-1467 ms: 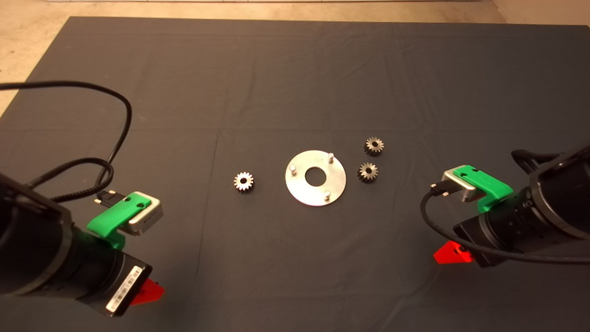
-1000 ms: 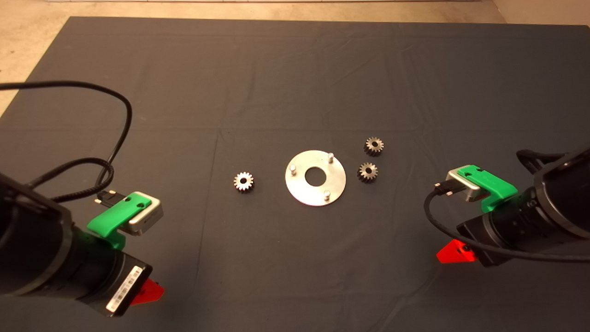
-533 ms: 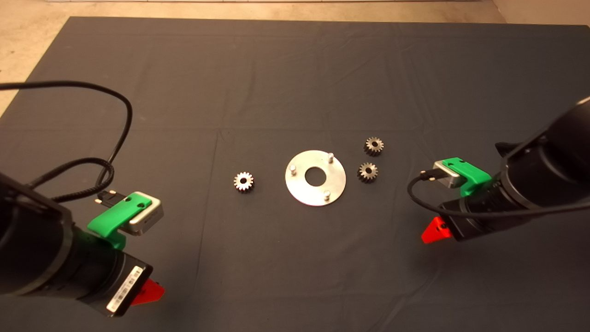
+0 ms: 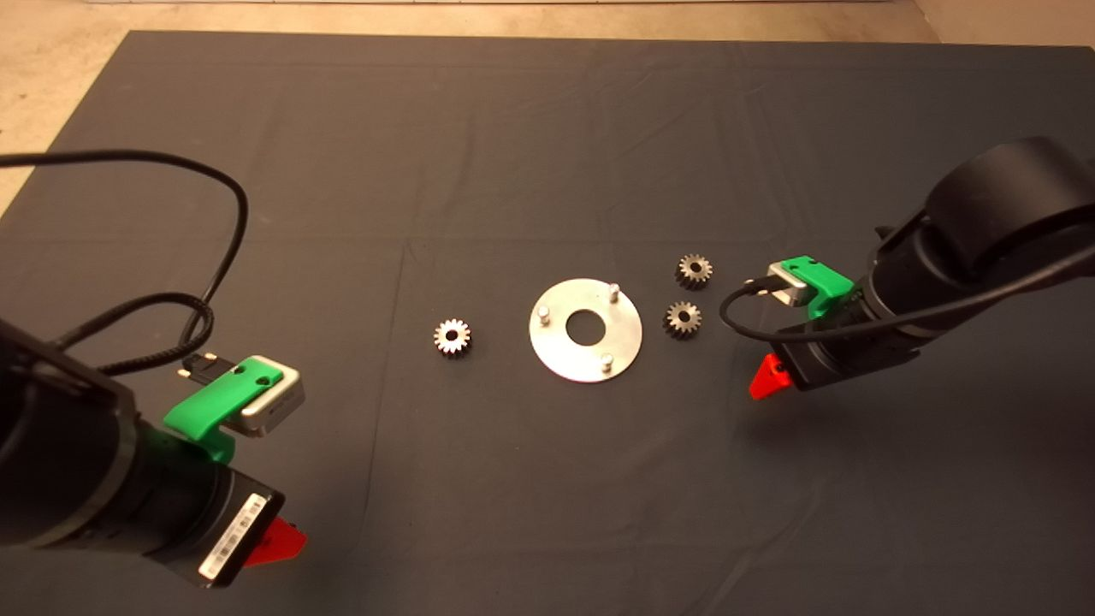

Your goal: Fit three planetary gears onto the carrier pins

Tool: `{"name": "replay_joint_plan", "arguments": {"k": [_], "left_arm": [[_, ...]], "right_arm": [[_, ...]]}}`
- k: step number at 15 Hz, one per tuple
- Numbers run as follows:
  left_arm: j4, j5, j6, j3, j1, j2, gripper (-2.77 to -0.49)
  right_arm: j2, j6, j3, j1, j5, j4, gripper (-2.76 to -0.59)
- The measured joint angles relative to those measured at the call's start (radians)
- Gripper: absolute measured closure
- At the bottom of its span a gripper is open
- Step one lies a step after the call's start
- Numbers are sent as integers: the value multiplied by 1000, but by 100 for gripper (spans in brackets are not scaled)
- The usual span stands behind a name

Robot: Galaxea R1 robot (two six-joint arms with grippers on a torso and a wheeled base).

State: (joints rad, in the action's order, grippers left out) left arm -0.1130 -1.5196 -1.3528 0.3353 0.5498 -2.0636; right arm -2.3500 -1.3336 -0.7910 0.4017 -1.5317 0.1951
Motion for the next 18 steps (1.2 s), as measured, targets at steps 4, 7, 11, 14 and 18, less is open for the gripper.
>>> {"name": "replay_joint_plan", "arguments": {"k": [4, 7, 11, 14, 18], "left_arm": [[0, 0, 0, 0, 0, 0, -189], [0, 0, 0, 0, 0, 0, -189], [0, 0, 0, 0, 0, 0, -189], [0, 0, 0, 0, 0, 0, -189], [0, 0, 0, 0, 0, 0, -189]], "right_arm": [[-45, 18, -75, -3, 1, 12, -221], [-72, 44, -131, -6, 1, 21, -221], [-120, 59, -201, -33, 0, 34, -221], [-164, 64, -252, -44, 1, 53, -221], [-202, 66, -303, -47, 1, 71, -221]]}}
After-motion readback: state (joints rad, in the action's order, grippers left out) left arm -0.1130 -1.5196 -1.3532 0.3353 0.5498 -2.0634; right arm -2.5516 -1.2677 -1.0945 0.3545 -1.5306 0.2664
